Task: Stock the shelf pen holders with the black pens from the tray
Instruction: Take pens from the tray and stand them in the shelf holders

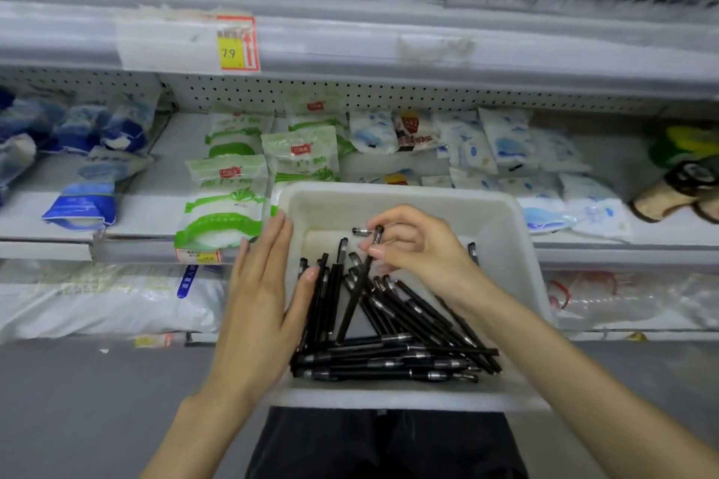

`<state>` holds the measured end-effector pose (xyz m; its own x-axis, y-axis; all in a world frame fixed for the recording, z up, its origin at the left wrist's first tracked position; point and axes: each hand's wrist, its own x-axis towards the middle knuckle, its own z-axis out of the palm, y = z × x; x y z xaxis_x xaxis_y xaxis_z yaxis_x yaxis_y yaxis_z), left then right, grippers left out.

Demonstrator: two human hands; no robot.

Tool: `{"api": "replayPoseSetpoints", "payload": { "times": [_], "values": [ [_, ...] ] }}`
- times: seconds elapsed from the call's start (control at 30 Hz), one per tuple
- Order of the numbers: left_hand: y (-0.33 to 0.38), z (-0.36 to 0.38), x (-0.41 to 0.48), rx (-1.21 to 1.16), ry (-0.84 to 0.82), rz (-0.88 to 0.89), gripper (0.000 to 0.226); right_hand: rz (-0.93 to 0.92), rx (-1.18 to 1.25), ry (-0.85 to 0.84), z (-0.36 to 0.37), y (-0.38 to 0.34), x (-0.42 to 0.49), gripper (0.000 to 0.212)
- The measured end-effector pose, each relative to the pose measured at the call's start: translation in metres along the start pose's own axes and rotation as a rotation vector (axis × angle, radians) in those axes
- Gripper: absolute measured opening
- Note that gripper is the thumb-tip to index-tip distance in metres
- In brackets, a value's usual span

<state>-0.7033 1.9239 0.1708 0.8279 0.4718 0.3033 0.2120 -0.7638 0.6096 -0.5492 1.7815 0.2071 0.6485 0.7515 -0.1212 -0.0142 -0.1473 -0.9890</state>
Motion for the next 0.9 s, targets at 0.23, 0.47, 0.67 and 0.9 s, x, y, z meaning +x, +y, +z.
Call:
{"api": "replayPoseSetpoints", "payload": {
  "times": [0.23, 0.47, 0.67, 0.9],
  "values": [
    [0.106, -0.017, 0.074, 0.014, 0.069, 0.482, 0.057, -0.354, -0.035, 0.27, -0.104, -0.122, -0.059, 0.025],
    [0.219, -0.007, 0.165, 0.235, 0.104, 0.777, 0.061, -0.741, -0.164, 0.707, -0.233, -0.234, -0.093, 0.025],
    [0.254, 0.018, 0.223, 0.413, 0.119, 0.774, 0.061, -0.749, -0.277, 0.863, -0.308, -0.268, -0.067, 0.026],
    [0.258, 0.028, 0.23, 0.479, 0.162, 0.77, 0.059, -0.668, -0.291, 0.819, -0.34, -0.257, -0.028, 0.028]
  ]
}}
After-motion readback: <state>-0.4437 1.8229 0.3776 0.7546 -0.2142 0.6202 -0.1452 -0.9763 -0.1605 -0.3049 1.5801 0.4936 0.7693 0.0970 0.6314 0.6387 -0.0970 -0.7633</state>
